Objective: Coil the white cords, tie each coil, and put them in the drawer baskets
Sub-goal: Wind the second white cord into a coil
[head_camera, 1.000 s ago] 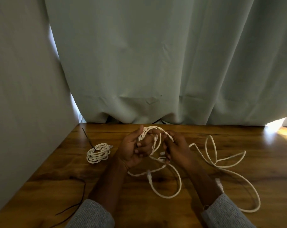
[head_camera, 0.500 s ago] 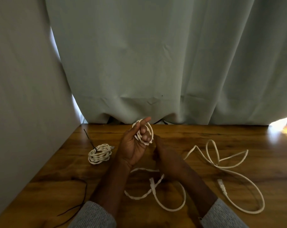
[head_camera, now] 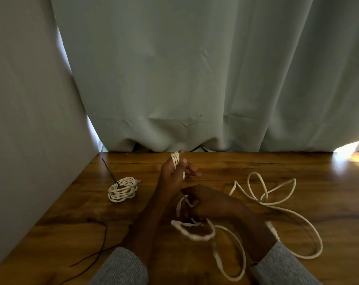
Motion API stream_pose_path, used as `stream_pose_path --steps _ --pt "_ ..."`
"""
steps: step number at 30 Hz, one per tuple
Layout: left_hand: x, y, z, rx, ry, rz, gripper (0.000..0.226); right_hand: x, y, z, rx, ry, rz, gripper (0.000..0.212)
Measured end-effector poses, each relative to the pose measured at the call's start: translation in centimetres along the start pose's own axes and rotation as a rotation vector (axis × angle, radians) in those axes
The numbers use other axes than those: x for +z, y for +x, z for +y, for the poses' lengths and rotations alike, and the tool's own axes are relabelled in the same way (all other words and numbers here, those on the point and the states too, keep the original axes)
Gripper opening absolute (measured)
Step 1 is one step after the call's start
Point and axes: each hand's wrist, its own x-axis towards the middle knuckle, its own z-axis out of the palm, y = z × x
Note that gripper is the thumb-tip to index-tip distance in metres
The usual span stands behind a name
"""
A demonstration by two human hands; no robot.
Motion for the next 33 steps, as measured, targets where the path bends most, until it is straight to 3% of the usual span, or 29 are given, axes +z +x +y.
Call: stream_pose_path --steps 2,7,12,16,18,20,21,22,24,27,28,30,33 --pt "-0.5 -0.2 -0.6 0.017 0.177 -0.04 0.035 -1.1 -0.5 0.3 -0.027 0.093 0.032 0.049" --pt "-1.1 -0.2 -1.0 0.01 0.396 -0.079 0.029 -2.5 -1.4 1.4 -0.026 0.863 0.159 0.039" --pt "-0.1 -0.3 -0.5 -0.042 0.37 -0.122 0.028 -3.1 -1.2 1.5 -0.011 1.349 0.148 0.046" --pt "0.1 0.1 -0.6 -0.145 0.189 -0.019 0.029 -2.9 -0.6 1.0 -0.07 1.503 0.287 0.046" --pt "-0.1 0.5 -1.0 -0.203 0.131 0.062 0.028 -2.7 -0.2 0.7 -0.057 1.377 0.504 0.039" --pt "-0.1 0.9 -1.3 -0.257 0.046 0.118 0.027 -2.3 -0.2 0.5 -0.014 0.961 0.742 0.031" --pt "0.0 1.0 -1.2 -0.271 -0.012 0.141 0.026 -2.2 -0.2 0.7 0.009 0.662 0.834 0.037" --pt "0.0 1.1 -1.0 -0.281 -0.06 0.167 0.024 -2.2 -0.2 0.8 0.022 0.367 0.865 0.044" --pt "-0.1 1.0 -0.5 -0.299 -0.147 0.212 0.024 -2.1 -0.3 1.1 0.076 0.003 0.733 0.041" --pt "-0.7 1.2 -0.1 -0.293 -0.359 0.194 0.03 -1.9 -0.3 1.8 0.131 -0.133 0.478 0.005" --pt "-0.9 1.4 -0.1 -0.289 -0.42 0.195 0.031 -1.8 -0.2 2.0 0.136 -0.15 0.477 0.011" --pt "-1.5 1.7 -0.1 -0.287 -0.451 0.222 0.03 -2.2 -0.2 2.2 0.141 -0.149 0.598 0.019" --pt "-2.1 1.4 -0.7 -0.27 -0.268 0.256 0.032 -3.2 -0.5 2.1 0.0 -0.166 0.974 0.017"
